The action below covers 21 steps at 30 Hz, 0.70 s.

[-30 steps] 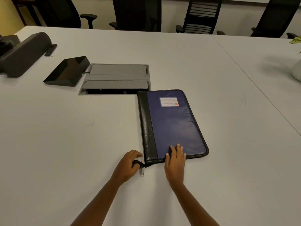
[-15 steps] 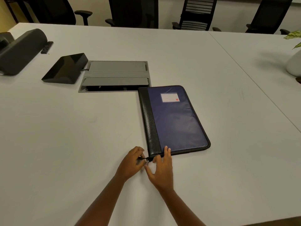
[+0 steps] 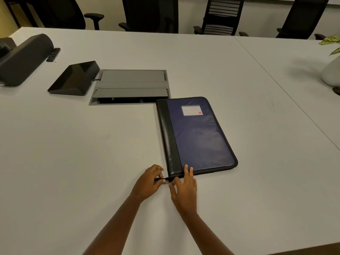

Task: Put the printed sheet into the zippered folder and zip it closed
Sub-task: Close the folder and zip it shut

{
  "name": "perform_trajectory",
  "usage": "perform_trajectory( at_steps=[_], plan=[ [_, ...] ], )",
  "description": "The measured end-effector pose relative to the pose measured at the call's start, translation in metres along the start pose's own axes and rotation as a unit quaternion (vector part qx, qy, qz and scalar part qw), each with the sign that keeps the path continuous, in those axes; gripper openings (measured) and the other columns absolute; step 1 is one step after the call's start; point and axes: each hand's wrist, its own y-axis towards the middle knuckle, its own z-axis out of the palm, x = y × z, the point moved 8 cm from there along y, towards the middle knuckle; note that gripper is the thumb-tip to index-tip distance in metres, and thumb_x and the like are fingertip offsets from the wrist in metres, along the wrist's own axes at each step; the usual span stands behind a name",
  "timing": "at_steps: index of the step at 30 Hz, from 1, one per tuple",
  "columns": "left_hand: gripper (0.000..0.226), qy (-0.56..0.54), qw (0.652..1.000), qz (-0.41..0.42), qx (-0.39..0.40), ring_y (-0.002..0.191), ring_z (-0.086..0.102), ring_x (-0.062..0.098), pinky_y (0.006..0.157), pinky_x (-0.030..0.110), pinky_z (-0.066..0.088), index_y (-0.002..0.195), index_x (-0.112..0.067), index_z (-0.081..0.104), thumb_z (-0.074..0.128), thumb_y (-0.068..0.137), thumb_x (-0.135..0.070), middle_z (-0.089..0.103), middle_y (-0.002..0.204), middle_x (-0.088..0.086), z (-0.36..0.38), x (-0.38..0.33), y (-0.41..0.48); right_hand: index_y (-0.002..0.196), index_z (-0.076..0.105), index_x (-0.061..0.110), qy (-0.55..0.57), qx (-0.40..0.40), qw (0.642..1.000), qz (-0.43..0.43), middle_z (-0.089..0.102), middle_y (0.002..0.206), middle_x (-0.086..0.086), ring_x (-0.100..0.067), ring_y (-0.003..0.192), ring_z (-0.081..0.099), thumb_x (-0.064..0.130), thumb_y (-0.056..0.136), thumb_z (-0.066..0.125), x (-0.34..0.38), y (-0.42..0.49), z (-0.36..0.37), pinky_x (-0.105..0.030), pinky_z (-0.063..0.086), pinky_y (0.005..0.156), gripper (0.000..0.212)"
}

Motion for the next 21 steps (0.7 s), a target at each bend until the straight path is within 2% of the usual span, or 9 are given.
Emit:
perform_trajectory(
  at_steps=[5,12,14,17,21],
  plan=[
    [0.013,0.063,0.998,0.027,0.004,0.108,0.054,0.019,0.086,0.02,0.04,0.09,0.0,0.063,0.06,0.087,-0.012,0.059,0.117,0.007,0.002,0.003,0.006,0.061,0.061,0.018,0.003,-0.009,1.0,-0.007,0.063,0.121,-0.02,-0.041,0.112,0.057,0.018,0.055,0.086,-0.005,0.003,-0.009,-0.05,0.054,0.079,0.026],
    [0.014,0.077,0.996,0.033,0.009,0.102,0.055,0.02,0.084,0.028,0.045,0.09,-0.002,0.062,0.055,0.088,-0.014,0.06,0.11,0.007,0.001,0.003,0.008,0.056,0.058,0.014,0.03,-0.029,0.999,-0.004,0.064,0.118,-0.021,-0.042,0.11,0.059,0.011,0.054,0.086,-0.031,0.01,-0.027,-0.054,0.053,0.079,0.029],
    [0.02,0.083,0.996,0.023,0.023,0.101,0.055,0.019,0.084,0.028,0.045,0.092,-0.003,0.061,0.051,0.087,-0.02,0.06,0.109,0.006,0.001,0.002,0.008,0.056,0.058,0.013,0.037,-0.026,0.999,-0.01,0.064,0.118,-0.02,-0.041,0.11,0.059,0.01,0.055,0.085,-0.034,0.012,-0.029,-0.054,0.052,0.08,0.028],
    [0.033,0.092,0.995,0.005,0.042,0.101,0.054,0.018,0.083,0.027,0.044,0.096,-0.004,0.06,0.042,0.081,-0.028,0.059,0.108,0.005,0.0,0.0,0.007,0.057,0.057,0.01,0.076,-0.015,0.997,0.006,0.063,0.12,-0.019,-0.043,0.115,0.055,0.004,0.06,0.081,-0.047,0.015,-0.03,-0.057,0.05,0.086,0.025],
    [0.029,0.1,0.994,0.001,0.044,0.1,0.053,0.019,0.083,0.026,0.042,0.096,-0.003,0.059,0.045,0.083,-0.024,0.058,0.108,0.006,0.0,-0.002,0.006,0.061,0.057,0.004,0.118,-0.002,0.991,0.062,0.055,0.13,-0.018,-0.04,0.128,0.042,0.003,0.072,0.072,-0.082,0.018,-0.038,-0.052,0.04,0.1,0.018]
  ],
)
